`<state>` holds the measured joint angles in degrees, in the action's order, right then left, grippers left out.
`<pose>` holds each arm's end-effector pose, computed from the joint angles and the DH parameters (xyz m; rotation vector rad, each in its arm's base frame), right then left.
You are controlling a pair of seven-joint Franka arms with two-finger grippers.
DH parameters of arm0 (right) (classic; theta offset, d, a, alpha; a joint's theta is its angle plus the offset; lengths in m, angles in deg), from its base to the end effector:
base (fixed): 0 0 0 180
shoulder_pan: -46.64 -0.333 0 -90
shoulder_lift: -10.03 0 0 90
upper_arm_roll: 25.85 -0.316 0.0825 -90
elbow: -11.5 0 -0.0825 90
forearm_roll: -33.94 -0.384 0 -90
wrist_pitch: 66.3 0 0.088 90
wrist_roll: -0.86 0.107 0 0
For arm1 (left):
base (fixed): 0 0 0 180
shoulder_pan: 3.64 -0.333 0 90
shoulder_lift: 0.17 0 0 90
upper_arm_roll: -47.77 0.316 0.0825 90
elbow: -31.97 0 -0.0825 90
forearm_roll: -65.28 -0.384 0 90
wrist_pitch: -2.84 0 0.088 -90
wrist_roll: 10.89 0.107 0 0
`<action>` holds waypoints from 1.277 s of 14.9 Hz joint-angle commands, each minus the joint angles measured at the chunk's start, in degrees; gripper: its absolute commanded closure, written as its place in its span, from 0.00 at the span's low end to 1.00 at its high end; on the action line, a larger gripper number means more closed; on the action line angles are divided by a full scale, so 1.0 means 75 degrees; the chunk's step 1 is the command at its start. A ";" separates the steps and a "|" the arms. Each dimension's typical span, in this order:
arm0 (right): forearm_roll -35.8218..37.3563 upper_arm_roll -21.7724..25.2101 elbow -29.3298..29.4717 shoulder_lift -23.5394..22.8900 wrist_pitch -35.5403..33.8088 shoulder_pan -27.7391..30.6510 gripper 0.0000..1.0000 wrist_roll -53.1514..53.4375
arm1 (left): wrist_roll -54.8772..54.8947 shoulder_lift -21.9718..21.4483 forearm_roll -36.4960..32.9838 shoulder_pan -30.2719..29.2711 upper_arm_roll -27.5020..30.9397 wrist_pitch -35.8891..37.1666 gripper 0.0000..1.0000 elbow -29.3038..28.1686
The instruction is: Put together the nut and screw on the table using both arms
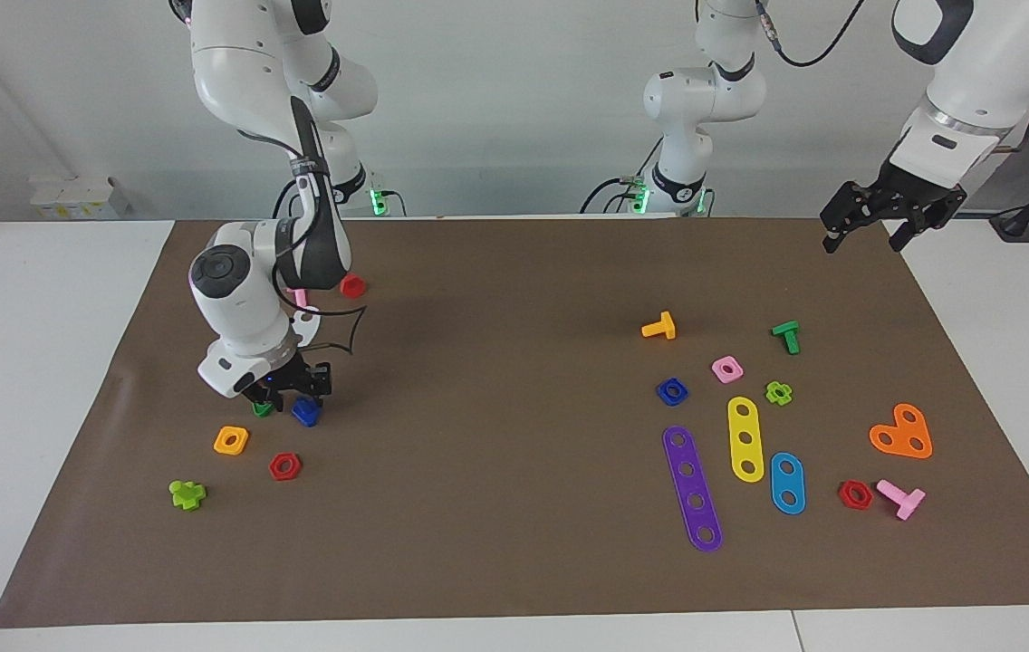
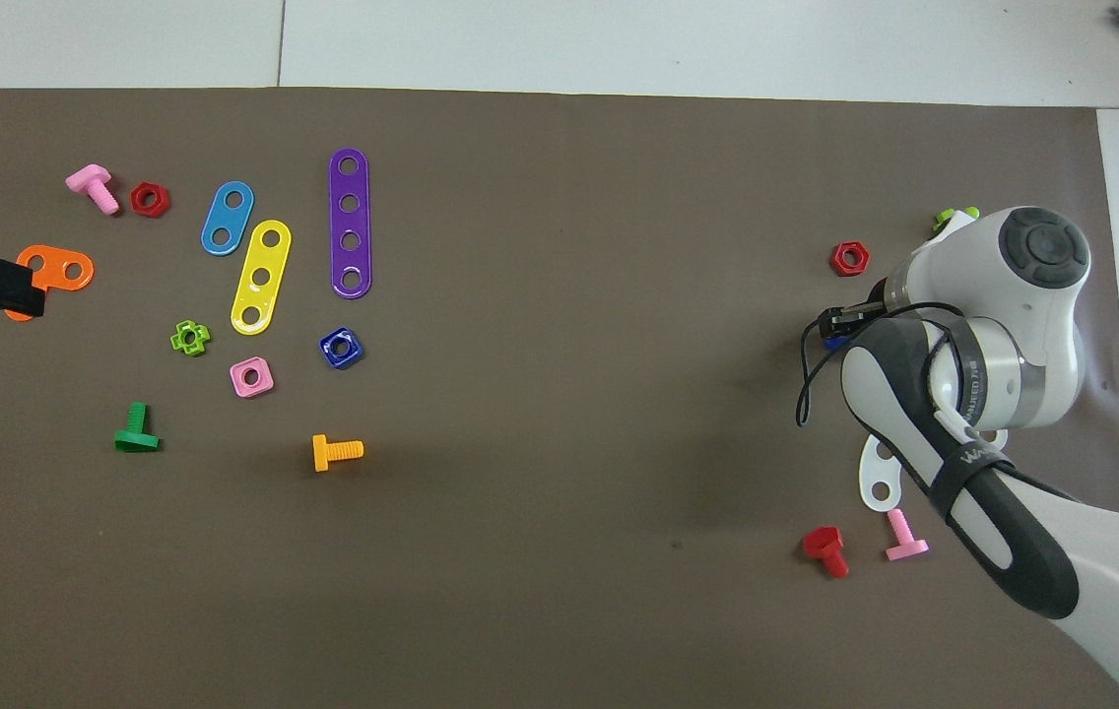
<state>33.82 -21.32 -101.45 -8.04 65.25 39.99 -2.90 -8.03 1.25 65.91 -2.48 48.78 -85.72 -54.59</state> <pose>0.6088 0.0244 0.3124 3.1142 0.1640 0.0154 0.5602 -0.0028 0.6367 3.1301 -0.0828 0.0162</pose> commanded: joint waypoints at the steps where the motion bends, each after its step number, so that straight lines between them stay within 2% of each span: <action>1: -0.0208 -0.0007 -0.0185 0.0124 0.0179 0.0043 0.54 -0.0330 | 0.0040 -0.0259 -0.0073 0.0068 0.0075 -0.0122 0.00 -0.0317; 7: -0.0208 -0.0007 -0.0290 0.0065 0.0436 0.0043 0.55 -0.0295 | 0.0040 -0.0259 -0.0073 0.0068 0.0064 -0.0122 0.00 -0.0317; 11: -0.0208 -0.0007 -0.0291 0.0018 0.0507 0.0043 0.61 -0.0283 | 0.0040 -0.0259 -0.0073 0.0068 0.0064 -0.0122 0.00 -0.0317; 12: -0.0208 -0.0007 -0.0291 0.0018 0.0507 0.0043 0.64 -0.0283 | 0.0040 -0.0259 -0.0073 0.0068 0.0064 -0.0122 0.00 -0.0317; 13: -0.0208 -0.0007 -0.0291 0.0018 0.0507 0.0043 0.74 -0.0283 | 0.0040 -0.0259 -0.0073 0.0068 0.0075 -0.0122 0.00 -0.0317; 14: -0.0208 -0.0007 -0.0291 0.0018 0.0507 0.0055 1.00 -0.0283 | 0.0040 -0.0259 -0.0073 0.0068 0.0075 -0.0122 0.00 -0.0317; 17: -0.0208 -0.0007 -0.0151 0.0007 0.0402 0.0031 1.00 -0.0037 | 0.0040 -0.0259 -0.0073 0.0068 0.0064 -0.0122 0.00 -0.0317; 19: -0.0208 -0.0019 0.0165 0.0053 0.0017 0.0008 1.00 0.0068 | 0.0040 -0.0259 -0.0073 0.0068 0.0064 -0.0122 0.00 -0.0317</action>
<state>33.46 -21.31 -102.28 -8.04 67.48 40.00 -2.93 -8.03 1.25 65.91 -2.48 48.78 -85.72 -54.59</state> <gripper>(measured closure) 0.806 0.000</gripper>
